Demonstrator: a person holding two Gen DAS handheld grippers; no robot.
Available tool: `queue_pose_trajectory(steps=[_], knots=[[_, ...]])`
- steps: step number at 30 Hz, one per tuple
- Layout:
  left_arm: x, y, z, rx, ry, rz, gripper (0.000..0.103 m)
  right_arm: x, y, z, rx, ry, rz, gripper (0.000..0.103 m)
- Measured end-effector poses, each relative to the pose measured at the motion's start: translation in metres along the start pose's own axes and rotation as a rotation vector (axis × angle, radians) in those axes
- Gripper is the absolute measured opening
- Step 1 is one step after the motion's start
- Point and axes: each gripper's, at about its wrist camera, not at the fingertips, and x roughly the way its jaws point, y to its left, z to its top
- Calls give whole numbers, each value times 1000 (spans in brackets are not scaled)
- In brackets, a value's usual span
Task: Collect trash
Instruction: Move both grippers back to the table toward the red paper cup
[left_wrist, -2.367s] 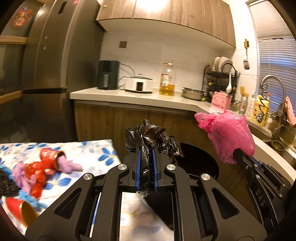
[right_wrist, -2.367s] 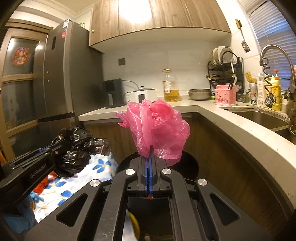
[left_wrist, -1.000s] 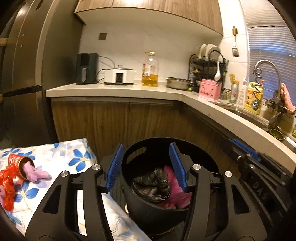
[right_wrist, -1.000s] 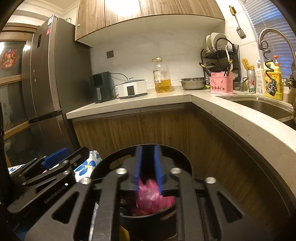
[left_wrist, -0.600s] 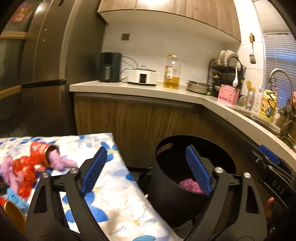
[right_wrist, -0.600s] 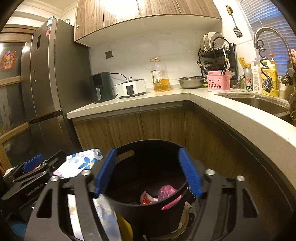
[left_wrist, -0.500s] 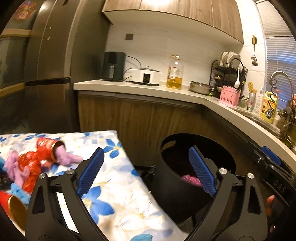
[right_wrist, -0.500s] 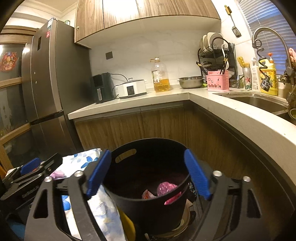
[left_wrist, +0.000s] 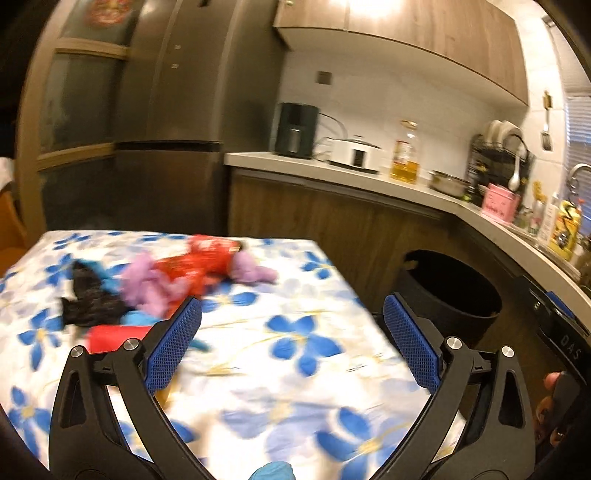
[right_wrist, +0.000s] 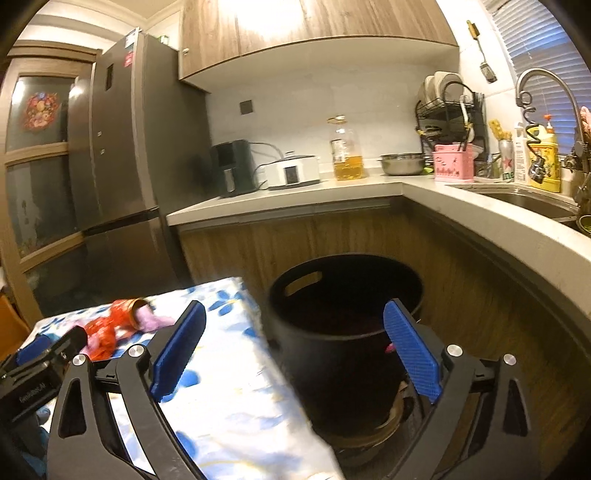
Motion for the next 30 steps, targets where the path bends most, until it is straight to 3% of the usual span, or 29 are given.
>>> queue_pose_trajectory(steps=[11, 19, 30], knots=[[-60, 96, -13, -54, -61, 208, 97, -16, 97, -41, -50, 58, 155, 97], [-89, 170, -25, -144, -72, 337, 97, -17, 178, -75, -154, 108, 304, 97], [-103, 219, -31, -198, -78, 403, 97, 10, 249, -102, -213, 179, 372, 97]])
